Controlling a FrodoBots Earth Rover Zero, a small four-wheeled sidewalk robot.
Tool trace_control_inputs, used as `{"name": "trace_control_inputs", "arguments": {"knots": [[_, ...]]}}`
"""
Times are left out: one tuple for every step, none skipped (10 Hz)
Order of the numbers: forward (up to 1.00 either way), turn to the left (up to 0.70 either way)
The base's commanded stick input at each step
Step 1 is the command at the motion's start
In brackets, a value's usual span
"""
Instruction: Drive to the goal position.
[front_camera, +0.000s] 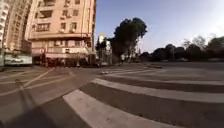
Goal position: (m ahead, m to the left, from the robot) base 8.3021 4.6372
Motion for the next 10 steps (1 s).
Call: {"name": "trace_control_inputs", "arguments": {"knots": [[0.45, 0.27], [0.45, 0.14], [0.45, 0.02], [0.45, 0.0], [0.45, 0.0], [0.45, 0.0], [0.45, 0.0], [0.45, 0.0], [0.45, 0.0], [0.45, 0.0]]}}
